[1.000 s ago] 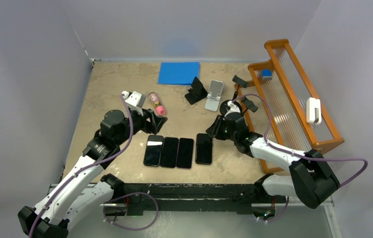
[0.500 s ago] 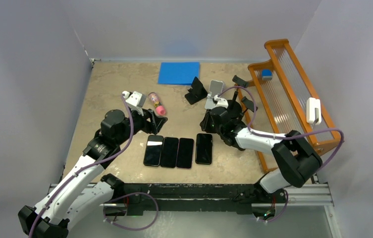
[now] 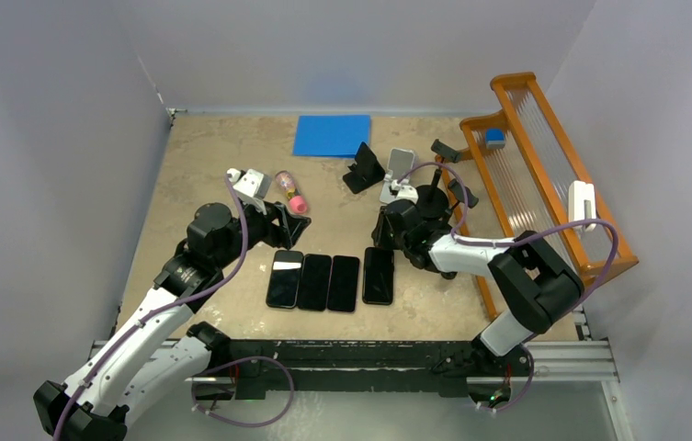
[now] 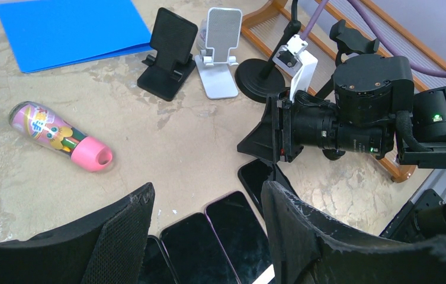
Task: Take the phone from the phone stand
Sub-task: Place the phone at the center of the board.
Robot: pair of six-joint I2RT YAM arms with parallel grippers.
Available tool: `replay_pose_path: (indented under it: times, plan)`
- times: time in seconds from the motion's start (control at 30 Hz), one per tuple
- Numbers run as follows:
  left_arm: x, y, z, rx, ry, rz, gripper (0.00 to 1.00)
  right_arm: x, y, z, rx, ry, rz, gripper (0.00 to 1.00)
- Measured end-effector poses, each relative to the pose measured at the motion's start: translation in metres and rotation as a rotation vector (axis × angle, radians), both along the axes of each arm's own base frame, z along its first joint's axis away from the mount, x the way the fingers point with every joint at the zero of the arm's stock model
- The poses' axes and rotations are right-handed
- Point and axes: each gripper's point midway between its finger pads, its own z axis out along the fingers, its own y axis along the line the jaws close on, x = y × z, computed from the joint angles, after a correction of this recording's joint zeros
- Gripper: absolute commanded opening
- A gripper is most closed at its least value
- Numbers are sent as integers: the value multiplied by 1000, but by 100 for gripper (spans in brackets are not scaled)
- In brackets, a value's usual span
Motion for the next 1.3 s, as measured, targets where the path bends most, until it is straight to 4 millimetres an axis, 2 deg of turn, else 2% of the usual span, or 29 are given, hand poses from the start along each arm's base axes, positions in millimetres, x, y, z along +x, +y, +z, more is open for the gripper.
replay_pose_path:
  times: [0.17, 0.4, 0.7, 1.1, 1.2, 1.3]
  plan:
    - [0, 0, 0, 1, 0, 0, 64, -3, 2, -2, 1, 0, 16, 26]
    - [0, 0, 0, 1, 0, 0, 64, -18, 3, -14, -8, 26, 50, 25]
    - [0, 0, 0, 1, 0, 0, 64, -23, 8, -14, 8, 9, 62, 25]
    - [0, 0, 0, 0, 0, -2, 64, -42, 11, -14, 41, 21, 73, 25]
    - [0, 0, 0, 0, 0, -4, 64, -47, 9, -13, 46, 30, 69, 29]
    - [0, 0, 0, 0, 0, -3, 64, -50, 8, -9, 51, 37, 65, 37]
